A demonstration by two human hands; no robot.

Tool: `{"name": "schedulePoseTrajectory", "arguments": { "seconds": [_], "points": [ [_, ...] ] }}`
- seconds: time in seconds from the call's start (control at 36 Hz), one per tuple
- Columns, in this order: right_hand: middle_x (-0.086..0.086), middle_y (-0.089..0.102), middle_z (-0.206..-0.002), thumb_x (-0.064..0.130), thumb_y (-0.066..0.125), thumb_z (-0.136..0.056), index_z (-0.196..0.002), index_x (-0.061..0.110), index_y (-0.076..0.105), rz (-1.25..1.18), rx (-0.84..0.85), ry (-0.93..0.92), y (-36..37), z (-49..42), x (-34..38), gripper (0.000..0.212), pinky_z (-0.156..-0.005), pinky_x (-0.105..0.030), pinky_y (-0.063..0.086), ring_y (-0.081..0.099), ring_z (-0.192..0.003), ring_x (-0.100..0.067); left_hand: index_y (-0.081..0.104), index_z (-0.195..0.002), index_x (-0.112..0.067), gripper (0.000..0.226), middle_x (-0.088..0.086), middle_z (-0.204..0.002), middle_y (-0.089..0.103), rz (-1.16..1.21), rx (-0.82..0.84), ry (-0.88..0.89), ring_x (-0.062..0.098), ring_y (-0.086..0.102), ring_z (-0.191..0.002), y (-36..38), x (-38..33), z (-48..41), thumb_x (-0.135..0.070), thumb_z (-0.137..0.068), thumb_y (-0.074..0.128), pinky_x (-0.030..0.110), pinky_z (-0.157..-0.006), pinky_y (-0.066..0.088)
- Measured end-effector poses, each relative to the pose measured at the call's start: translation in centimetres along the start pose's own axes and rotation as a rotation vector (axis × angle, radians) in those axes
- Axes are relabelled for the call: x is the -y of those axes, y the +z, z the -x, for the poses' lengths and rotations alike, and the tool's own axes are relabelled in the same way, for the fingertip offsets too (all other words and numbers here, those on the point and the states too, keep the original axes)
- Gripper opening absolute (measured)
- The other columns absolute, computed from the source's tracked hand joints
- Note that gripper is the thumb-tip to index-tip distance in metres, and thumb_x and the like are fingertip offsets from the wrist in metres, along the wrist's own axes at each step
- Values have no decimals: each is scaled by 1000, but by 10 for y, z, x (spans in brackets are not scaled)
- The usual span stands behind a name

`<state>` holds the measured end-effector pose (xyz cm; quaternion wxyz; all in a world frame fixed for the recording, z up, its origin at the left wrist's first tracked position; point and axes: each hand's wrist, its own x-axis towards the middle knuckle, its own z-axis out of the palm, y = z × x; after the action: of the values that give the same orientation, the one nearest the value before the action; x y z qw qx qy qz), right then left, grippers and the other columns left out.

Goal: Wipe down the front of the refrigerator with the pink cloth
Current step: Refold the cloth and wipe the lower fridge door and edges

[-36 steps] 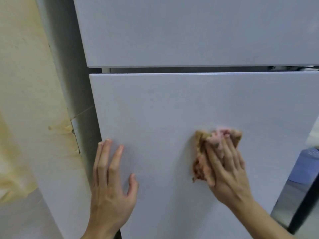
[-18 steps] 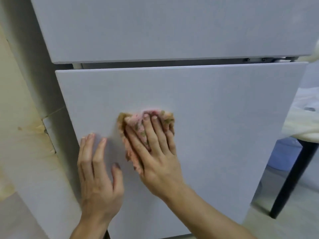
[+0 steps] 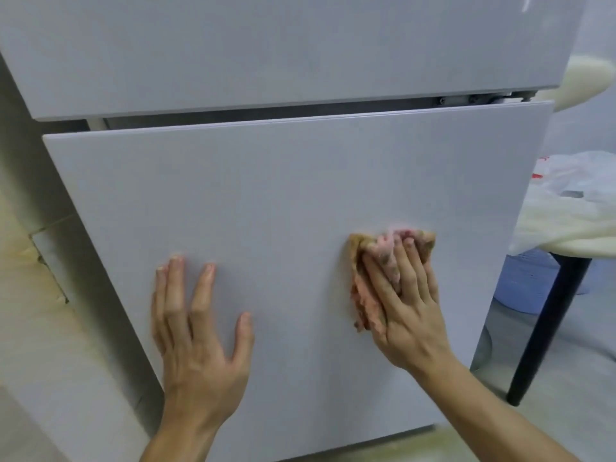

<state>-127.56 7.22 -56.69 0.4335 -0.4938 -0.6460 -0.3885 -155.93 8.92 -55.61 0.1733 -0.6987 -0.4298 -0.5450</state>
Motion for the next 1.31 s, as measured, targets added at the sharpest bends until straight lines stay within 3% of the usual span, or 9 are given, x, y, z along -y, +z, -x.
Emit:
{"name": "schedulePoseTrajectory", "arguments": {
  "seconds": [0.11, 0.28, 0.53, 0.75, 0.83, 0.94, 1.03, 1.11, 1.31],
  "points": [
    [-18, 11, -172, 34, 32, -113, -162, 17, 28, -75, -90, 224, 4, -37, 27, 53, -129, -59, 7, 6, -161, -39, 37, -156, -3, 81, 26, -169, 18, -36, -14, -25, 40, 9, -161, 8, -7, -3, -45, -92, 64, 62, -128, 15],
    [-23, 3, -171, 26, 49, -107, -163, 22, 23, -120, -162, 411, 8, -75, 70, 62, -128, -61, 0, -2, -160, -42, 34, -158, -16, 90, 24, -169, 16, -81, -13, 55, 34, 1, -163, 17, -19, -10, -61, -87, 67, 57, -130, 6],
    [-9, 22, -171, 36, 46, -108, -157, 26, 42, -41, 26, -111, 13, -1, 35, 50, -131, -47, 13, 19, -161, -27, 41, -155, -14, 75, 25, -168, 18, -98, -73, -13, 45, 8, -160, 33, -33, -11, -48, -92, 65, 65, -127, 7],
    [-7, 31, -167, 33, 51, -107, -157, 27, 40, -5, 123, -198, -2, 51, -40, 52, -131, -44, 17, 24, -159, -24, 40, -155, -17, 75, 22, -168, 16, -98, -57, -9, 36, 3, -161, 25, -33, -13, -50, -93, 66, 62, -128, 7],
    [-12, 29, -167, 30, 50, -108, -154, 18, 46, -36, 44, -43, -12, 38, -59, 48, -129, -50, 20, 21, -160, -28, 41, -155, -16, 76, 23, -168, 16, -103, -37, -7, 41, 5, -160, 23, -33, -13, -50, -92, 67, 62, -128, 8],
    [-22, 10, -171, 32, 32, -114, -160, 11, 32, -89, -68, 292, -17, -7, -50, 51, -126, -68, 13, 6, -160, -42, 43, -155, -11, 76, 24, -168, 16, -102, -32, -5, 44, 7, -159, 22, -38, -13, -44, -92, 70, 64, -127, 11],
    [-38, 15, -165, 30, 36, -112, -159, 0, 33, -131, -202, 409, -14, -48, -28, 56, -123, -73, 3, 8, -156, -55, 43, -154, -8, 75, 26, -167, 18, -97, -50, -11, 44, 8, -159, 24, -43, -13, -40, -92, 70, 66, -125, 15],
    [-37, 13, -166, 22, 44, -108, -159, -2, 28, -159, -265, 476, -12, -79, 3, 58, -125, -71, -2, 5, -157, -54, 42, -153, -6, 75, 29, -166, 21, -95, -64, -16, 46, 10, -158, 26, -45, -13, -40, -92, 67, 66, -125, 15],
    [-17, 20, -169, 33, 48, -108, -156, 21, 42, -167, -98, 91, 6, -42, 46, 50, -130, -50, 12, 12, -161, -31, 40, -152, 0, 77, 31, -166, 23, -97, -80, -37, 48, 12, -158, 30, -50, -13, -34, -88, 67, 63, -127, 11]
  ]
}}
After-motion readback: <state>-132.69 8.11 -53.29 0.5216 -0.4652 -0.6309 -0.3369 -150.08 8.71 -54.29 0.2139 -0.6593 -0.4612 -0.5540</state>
